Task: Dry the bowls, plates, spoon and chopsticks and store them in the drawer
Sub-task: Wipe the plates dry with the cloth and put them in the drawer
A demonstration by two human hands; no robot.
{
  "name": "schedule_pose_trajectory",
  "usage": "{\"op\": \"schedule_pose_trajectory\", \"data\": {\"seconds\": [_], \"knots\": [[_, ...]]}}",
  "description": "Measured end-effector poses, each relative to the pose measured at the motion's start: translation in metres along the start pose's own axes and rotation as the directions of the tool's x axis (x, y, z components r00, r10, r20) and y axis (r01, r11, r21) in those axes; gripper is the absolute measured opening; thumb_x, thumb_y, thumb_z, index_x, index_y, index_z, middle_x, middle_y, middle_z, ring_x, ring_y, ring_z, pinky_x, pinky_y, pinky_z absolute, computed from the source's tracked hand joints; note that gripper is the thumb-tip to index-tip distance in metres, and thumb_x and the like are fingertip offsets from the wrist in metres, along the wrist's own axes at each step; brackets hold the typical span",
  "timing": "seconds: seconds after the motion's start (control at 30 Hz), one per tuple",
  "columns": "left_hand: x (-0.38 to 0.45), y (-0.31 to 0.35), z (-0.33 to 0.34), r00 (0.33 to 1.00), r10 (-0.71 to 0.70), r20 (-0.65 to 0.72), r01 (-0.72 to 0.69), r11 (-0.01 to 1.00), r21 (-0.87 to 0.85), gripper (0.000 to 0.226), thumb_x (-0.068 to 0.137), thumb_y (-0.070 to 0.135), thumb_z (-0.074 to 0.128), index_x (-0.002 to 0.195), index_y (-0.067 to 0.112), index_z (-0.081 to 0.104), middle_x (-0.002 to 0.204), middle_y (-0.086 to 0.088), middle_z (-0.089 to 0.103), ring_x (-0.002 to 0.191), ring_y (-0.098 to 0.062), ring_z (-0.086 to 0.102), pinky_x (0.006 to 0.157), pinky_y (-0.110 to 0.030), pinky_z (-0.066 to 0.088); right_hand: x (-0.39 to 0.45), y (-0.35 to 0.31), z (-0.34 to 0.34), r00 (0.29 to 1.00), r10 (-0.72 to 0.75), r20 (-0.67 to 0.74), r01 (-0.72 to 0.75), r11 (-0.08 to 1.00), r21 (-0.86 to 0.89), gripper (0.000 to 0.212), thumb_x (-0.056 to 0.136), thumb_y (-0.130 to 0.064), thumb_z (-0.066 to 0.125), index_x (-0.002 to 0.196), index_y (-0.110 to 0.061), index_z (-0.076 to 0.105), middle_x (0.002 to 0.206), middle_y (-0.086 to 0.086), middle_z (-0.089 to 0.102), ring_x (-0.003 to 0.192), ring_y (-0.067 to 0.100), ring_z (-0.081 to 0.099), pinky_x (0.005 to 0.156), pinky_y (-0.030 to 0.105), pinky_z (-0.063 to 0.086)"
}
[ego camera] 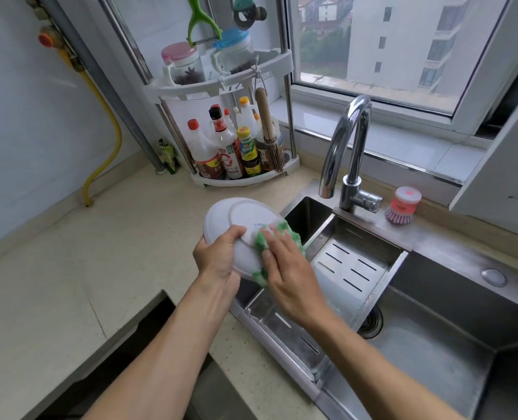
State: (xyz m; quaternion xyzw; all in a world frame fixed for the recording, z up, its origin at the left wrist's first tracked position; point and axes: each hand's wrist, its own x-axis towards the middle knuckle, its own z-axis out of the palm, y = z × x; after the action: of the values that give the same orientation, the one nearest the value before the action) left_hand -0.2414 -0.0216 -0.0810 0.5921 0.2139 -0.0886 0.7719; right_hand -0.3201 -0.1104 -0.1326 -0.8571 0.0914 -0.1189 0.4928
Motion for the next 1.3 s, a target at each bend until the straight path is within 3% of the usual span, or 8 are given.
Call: {"op": "schedule_pose_trajectory", "data": {"seconds": [0.23,0.37,0.53,0.67,0.83,1.0,1.17,1.3], "knots": [[-0.015,-0.012,-0.005,0.99,-0.058,0.127,0.058,0.998,0.005,0.037,0.07,-0.013,0.073,0.104,0.0,0.067,0.106,-0.022,0.073,0.095,-0.039,0.071,0.084,-0.054,0.059,0.036,0.021,-0.011,0.884,0.443,-0.148,-0.311,0.796,0.52,0.048,0.098,-0.029,0.054,0.145,-0.023,0.049,0.135,0.004,0.057,0.117,0.019,0.06,0.096,0.04,0.054],[-0.016,-0.011,-0.024,0.928,-0.204,0.311,0.209,0.978,0.016,0.054,0.065,0.002,0.078,0.118,0.002,0.066,0.112,-0.021,0.072,0.093,-0.033,0.073,0.073,-0.044,0.062,0.043,0.027,-0.037,0.91,0.407,-0.08,-0.303,0.784,0.542,0.038,0.09,-0.017,0.065,0.128,-0.021,0.066,0.103,0.006,0.07,0.081,0.016,0.068,0.073,0.036,0.06],[0.0,0.005,-0.048,0.716,-0.389,0.58,0.378,0.914,0.147,0.097,0.045,0.04,0.097,0.129,0.004,0.064,0.128,-0.027,0.063,0.109,-0.041,0.066,0.083,-0.05,0.059,0.055,0.032,-0.072,0.968,0.186,0.167,-0.239,0.881,0.407,0.039,0.068,-0.029,0.071,0.106,-0.03,0.079,0.118,0.004,0.065,0.1,0.021,0.065,0.079,0.027,0.053],[0.004,0.002,-0.038,0.794,-0.362,0.488,0.273,0.93,0.246,0.087,0.054,0.006,0.089,0.134,-0.002,0.056,0.122,-0.029,0.065,0.099,-0.04,0.069,0.078,-0.049,0.061,0.064,0.025,-0.075,0.969,0.061,0.241,-0.103,0.981,0.162,0.04,0.08,-0.031,0.068,0.12,-0.034,0.071,0.142,-0.002,0.053,0.118,0.013,0.055,0.104,0.037,0.046],[-0.002,-0.001,-0.007,0.985,-0.09,0.146,0.089,0.996,0.013,0.045,0.069,-0.01,0.073,0.111,0.005,0.066,0.105,-0.022,0.072,0.092,-0.039,0.07,0.078,-0.052,0.06,0.043,0.03,-0.038,0.99,0.131,0.055,-0.136,0.984,0.111,0.048,0.104,-0.038,0.046,0.15,-0.029,0.041,0.165,-0.005,0.019,0.147,0.021,0.026,0.119,0.055,0.027],[-0.006,-0.003,0.008,0.993,0.045,-0.107,-0.041,0.998,0.044,0.037,0.069,-0.007,0.077,0.101,0.009,0.067,0.094,-0.011,0.071,0.077,-0.028,0.068,0.064,-0.035,0.058,0.004,0.016,0.013,0.998,0.058,-0.008,-0.055,0.983,0.177,0.05,0.099,-0.052,0.035,0.148,-0.044,0.039,0.163,-0.013,0.022,0.153,0.017,0.011,0.122,0.048,0.018],[-0.012,-0.005,-0.003,0.998,0.028,-0.053,-0.026,0.999,0.047,0.034,0.07,-0.007,0.077,0.096,0.01,0.066,0.093,-0.009,0.071,0.083,-0.028,0.068,0.074,-0.041,0.06,0.027,0.023,0.005,0.945,0.282,-0.164,-0.205,0.905,0.374,0.038,0.106,-0.044,0.033,0.136,-0.032,0.052,0.141,0.001,0.051,0.123,0.025,0.052,0.095,0.041,0.045],[-0.009,0.001,-0.006,0.991,0.084,-0.101,-0.079,0.996,0.047,0.035,0.07,-0.006,0.077,0.098,0.013,0.066,0.095,-0.008,0.071,0.082,-0.026,0.069,0.072,-0.038,0.06,0.002,-0.006,0.032,0.974,0.186,-0.13,-0.145,0.951,0.274,0.046,0.105,-0.042,0.035,0.151,-0.039,0.036,0.164,-0.007,0.02,0.152,0.016,0.013,0.121,0.04,0.018]]}}
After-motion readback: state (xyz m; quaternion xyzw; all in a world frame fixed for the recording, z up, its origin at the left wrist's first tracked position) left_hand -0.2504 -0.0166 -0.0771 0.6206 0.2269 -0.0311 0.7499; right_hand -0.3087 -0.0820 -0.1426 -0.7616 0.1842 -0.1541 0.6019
